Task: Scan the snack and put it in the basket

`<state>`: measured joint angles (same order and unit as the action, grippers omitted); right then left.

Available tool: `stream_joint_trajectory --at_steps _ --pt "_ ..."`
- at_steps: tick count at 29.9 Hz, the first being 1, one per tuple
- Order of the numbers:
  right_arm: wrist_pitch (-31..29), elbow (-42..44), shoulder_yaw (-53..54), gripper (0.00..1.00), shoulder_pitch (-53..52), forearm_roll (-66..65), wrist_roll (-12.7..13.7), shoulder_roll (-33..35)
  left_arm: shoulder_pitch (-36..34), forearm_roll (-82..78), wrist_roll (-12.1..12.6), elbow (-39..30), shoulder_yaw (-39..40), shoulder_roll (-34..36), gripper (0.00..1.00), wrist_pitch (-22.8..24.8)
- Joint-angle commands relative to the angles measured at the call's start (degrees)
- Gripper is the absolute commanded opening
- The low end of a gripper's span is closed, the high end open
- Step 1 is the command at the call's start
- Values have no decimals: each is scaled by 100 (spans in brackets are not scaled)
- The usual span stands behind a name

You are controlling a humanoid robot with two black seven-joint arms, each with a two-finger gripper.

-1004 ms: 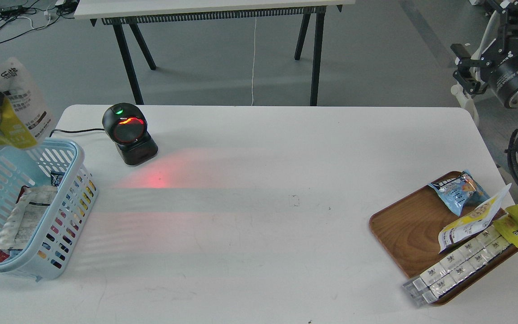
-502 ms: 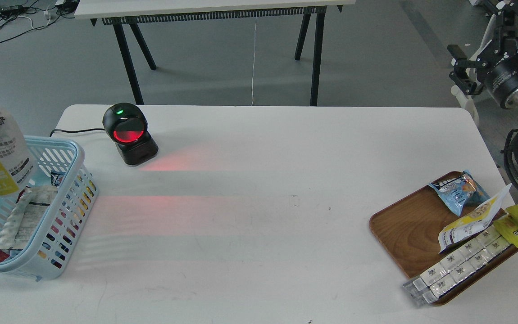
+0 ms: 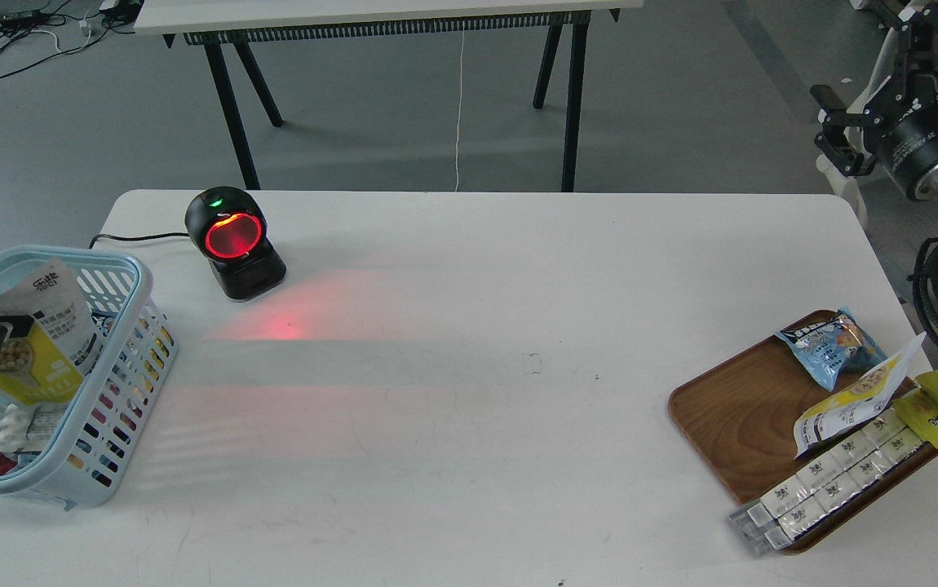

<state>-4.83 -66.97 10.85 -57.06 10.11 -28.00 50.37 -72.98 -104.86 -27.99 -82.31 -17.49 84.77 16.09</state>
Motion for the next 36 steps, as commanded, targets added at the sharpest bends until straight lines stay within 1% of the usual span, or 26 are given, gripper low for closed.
stream_joint_trajectory --at_steps 1,4,5,9,12,14,18,23,26,29,33,36 --pt "0 0 5 96 19 0 0 -1 -5 9 -1 13 0 -22 38 34" --pt "0 0 5 96 19 0 0 -1 -5 176 -1 22 26 -48 67 52" --pt "0 0 5 96 19 0 0 -1 -5 281 -1 30 52 -48 72 43" --pt "0 -9 23 97 19 -8 0 -1 -23 536 -1 144 175 -92 83 43" --pt "-17 -9 58 99 19 -26 0 -1 -23 703 -1 311 491 -354 90 26" --pt "-18 -9 58 99 28 -52 0 -10 -23 861 -1 565 693 -609 92 -10" --pt "-9 0 110 99 11 -114 0 -115 -23 1406 -1 988 1413 -1198 92 -18" --pt "9 0 102 99 -51 -377 0 -168 -14 2670 -1 1330 2187 -2155 92 -10" --pt "9 0 111 99 -68 -719 0 -168 -14 3680 -1 1839 2285 -2823 92 -18" --pt "35 -9 111 99 -104 -1062 0 -168 -14 4761 -1 2201 2303 -3386 92 -18" --pt "79 -9 111 99 -130 -1300 0 -185 12 6378 -1 2272 2426 -3721 95 69" --pt "271 17 216 99 -121 -1301 0 -369 178 7275 -1 2272 2434 -3923 97 78"
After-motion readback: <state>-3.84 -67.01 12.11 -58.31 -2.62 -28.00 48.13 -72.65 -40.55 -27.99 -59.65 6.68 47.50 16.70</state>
